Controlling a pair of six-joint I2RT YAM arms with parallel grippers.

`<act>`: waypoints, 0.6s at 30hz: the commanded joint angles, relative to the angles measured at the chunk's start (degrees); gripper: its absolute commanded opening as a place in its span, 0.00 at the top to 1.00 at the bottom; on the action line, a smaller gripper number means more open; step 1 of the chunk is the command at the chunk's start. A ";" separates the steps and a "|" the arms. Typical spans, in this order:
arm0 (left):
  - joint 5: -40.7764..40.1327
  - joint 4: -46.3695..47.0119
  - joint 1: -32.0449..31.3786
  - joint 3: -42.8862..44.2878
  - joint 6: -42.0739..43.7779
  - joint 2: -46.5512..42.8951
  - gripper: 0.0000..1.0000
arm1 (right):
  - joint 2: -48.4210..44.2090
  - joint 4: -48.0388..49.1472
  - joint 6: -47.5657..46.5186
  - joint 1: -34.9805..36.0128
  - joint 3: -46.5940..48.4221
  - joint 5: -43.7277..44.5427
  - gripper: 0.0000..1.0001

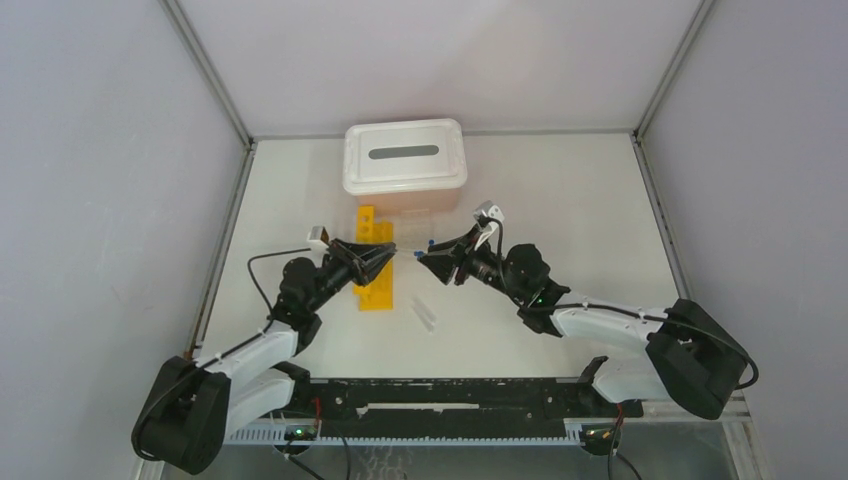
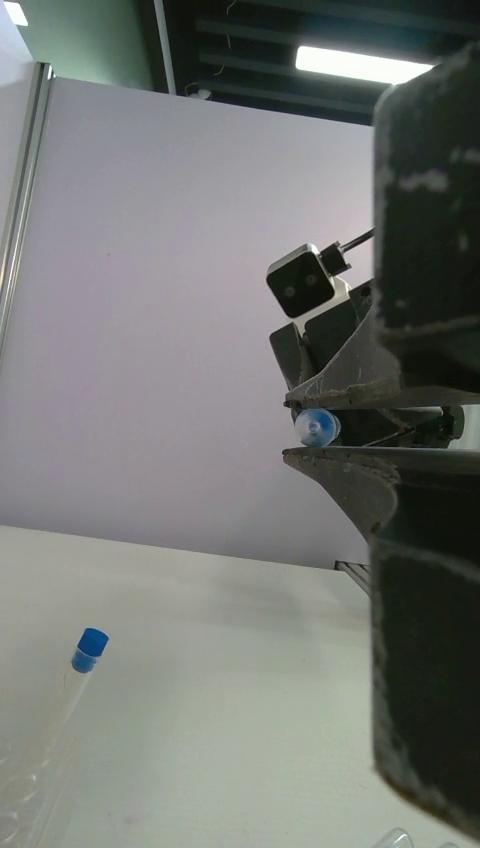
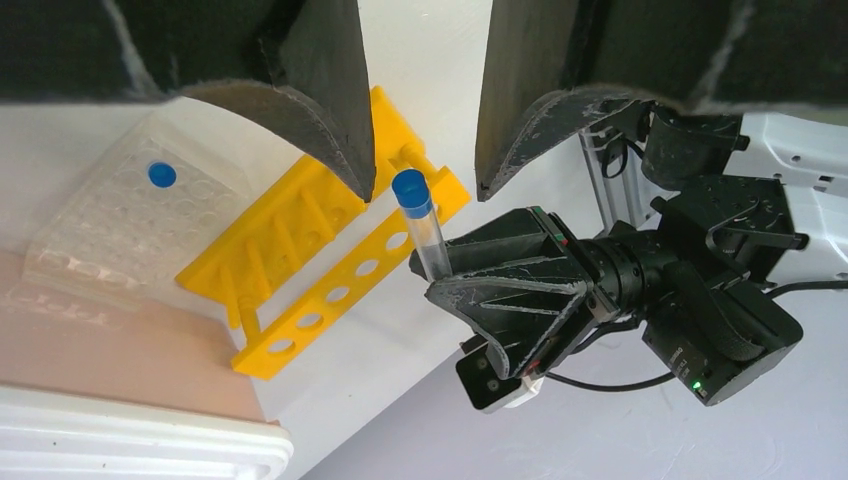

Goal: Organize the chemistry lab equipment
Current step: Pick up the test tube at the center of the board.

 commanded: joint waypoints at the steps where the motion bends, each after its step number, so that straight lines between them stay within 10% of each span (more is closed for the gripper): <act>1: 1.09 4.56 0.32 -0.58 -1.08 0.94 0.99 | 1.25 4.50 1.77 -0.39 0.39 -1.64 0.52; 18: 3.00 5.62 0.27 0.91 0.10 3.75 0.99 | 4.24 4.46 2.39 -0.53 3.17 -3.82 0.56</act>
